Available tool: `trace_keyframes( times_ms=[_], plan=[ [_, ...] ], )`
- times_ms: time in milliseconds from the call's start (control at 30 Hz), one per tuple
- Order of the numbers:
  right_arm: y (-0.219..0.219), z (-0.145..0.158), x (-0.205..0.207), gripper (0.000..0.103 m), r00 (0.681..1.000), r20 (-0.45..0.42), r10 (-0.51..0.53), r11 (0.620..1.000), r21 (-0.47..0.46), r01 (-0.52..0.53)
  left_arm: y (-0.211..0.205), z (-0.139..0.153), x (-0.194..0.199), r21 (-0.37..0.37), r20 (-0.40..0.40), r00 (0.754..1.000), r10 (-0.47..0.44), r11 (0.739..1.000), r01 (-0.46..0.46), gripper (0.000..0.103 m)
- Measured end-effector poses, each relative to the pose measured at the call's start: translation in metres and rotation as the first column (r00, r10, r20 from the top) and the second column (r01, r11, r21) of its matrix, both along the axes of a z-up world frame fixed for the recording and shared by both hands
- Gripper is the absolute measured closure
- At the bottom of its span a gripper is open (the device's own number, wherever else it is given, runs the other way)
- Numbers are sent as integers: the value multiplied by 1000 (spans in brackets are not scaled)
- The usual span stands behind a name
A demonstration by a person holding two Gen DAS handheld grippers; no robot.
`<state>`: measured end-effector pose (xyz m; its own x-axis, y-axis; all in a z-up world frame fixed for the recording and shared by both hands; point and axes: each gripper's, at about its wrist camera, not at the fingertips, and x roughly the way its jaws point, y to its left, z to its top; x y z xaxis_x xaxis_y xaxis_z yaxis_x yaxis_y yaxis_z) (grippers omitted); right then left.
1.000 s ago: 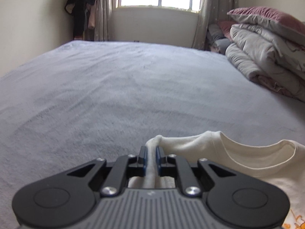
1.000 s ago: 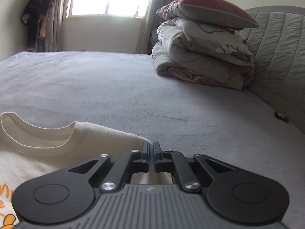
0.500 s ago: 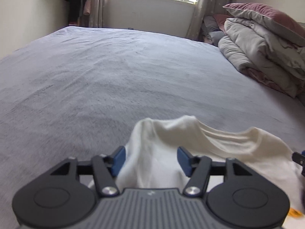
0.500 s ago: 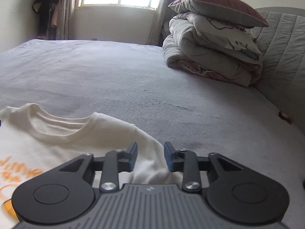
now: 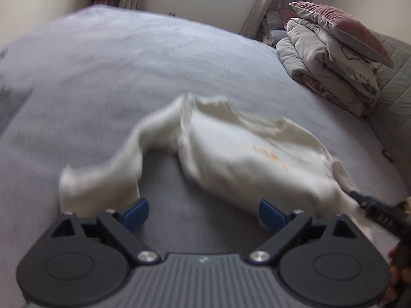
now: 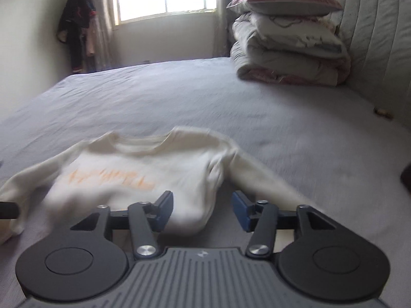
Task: Fold clothes
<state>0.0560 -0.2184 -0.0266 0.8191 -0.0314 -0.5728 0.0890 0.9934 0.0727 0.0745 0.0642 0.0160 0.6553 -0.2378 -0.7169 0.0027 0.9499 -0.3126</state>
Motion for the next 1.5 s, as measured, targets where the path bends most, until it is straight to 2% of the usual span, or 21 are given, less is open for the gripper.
trace_keyframes(
  times_ms=[67,133,233,333,500,600,833,967,1133,1167,1233,1267,1367,1500],
  plan=[
    [5,-11,-20,47,1000,-22,14,1000,12,-14,-5,-8,-14,-29,-24,999,-33,999,32,8],
    [8,-20,-31,47,998,-53,15,999,40,-13,-12,-14,-23,-25,-37,997,-63,998,62,8],
    [15,-31,-33,46,995,-99,17,995,100,-7,-22,-21,-25,-5,-40,993,-112,994,112,8],
    [25,-40,-30,46,994,-110,22,995,99,-11,-25,-24,-21,-10,-46,989,-137,991,137,8],
    [33,-55,-24,44,997,-76,7,996,88,0,-18,-24,-8,-52,-61,987,-146,988,143,8],
    [35,-56,-18,43,999,-53,5,997,81,0,-8,-25,-1,-49,-61,990,-128,991,125,8],
    [35,-49,-16,43,996,-22,85,992,97,-83,22,-43,19,-118,-130,991,-19,993,4,12],
    [36,-41,-13,45,990,20,142,984,105,-144,23,-47,19,-117,-113,994,-2,993,-12,13],
    [39,-31,-9,49,975,72,212,969,112,-219,15,-49,17,-100,-55,998,-23,995,17,16],
    [37,-28,-9,52,972,87,220,966,120,-229,13,-50,17,-99,-44,998,-34,995,29,19],
    [31,-21,-9,73,968,112,225,960,142,-240,9,-51,15,-100,-24,998,-62,993,59,24],
    [28,-17,-9,90,967,121,224,958,154,-242,7,-51,15,-104,-14,997,-77,992,75,26],
    [21,-8,-8,93,968,139,211,951,201,-237,2,-52,13,-123,12,993,-117,985,118,33],
    [17,8,-12,94,962,160,221,934,248,-256,-5,-54,10,-135,39,987,-157,978,160,37]
  ],
)
